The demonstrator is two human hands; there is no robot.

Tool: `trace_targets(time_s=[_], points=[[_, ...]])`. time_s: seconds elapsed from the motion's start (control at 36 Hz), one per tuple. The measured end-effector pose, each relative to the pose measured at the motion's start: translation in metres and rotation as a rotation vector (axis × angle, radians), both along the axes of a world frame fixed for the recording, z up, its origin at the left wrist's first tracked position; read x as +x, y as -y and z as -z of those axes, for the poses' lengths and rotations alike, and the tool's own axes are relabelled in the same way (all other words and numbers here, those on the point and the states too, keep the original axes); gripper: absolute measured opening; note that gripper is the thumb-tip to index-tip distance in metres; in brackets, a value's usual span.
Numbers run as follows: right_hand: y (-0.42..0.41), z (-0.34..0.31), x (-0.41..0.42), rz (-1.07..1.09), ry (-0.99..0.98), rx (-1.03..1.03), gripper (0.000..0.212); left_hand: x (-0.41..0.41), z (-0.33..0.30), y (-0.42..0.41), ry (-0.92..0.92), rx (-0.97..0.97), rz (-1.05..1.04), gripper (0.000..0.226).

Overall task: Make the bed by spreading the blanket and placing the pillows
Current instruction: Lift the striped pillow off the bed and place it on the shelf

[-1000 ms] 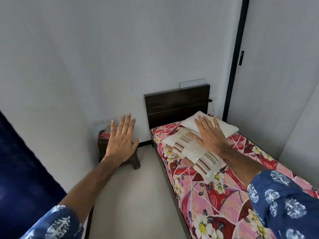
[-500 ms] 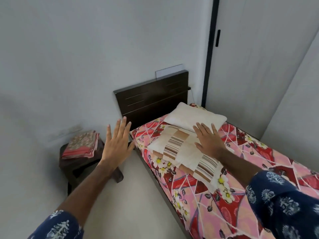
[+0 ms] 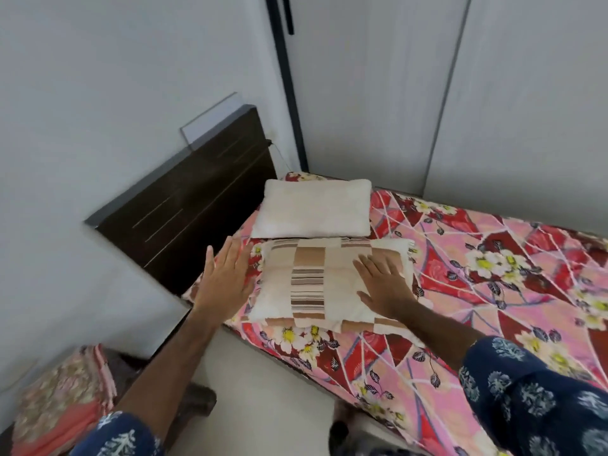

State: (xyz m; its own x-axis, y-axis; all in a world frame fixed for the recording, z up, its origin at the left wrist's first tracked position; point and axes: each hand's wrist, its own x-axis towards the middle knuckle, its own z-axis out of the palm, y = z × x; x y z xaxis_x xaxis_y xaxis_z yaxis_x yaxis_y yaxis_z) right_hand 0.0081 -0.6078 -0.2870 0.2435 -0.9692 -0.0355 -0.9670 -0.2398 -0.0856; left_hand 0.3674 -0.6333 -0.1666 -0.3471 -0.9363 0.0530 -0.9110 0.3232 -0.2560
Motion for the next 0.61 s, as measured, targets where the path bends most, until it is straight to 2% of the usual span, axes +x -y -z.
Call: trace_targets(time_s=[0.25,0.33,0.44,0.61], points=[[0.071,0.066,0.008,0.322,0.110,0.196,0.078,-0.033,0.052,0.151,0.018,0.195,0.261,0.068],[0.087,0.085,0.017,0.413,0.141,0.250,0.076,-0.044,0.068,0.202,0.070,0.191,0.378,0.068],[0.088,0.106,0.032,0.540,0.224,0.304,0.075,-0.064,0.095,0.248,0.075,0.289,0.436,0.071],[0.071,0.137,0.065,0.809,0.354,0.381,0.077,-0.088,0.146,0.295,0.152,0.445,0.676,0.066]])
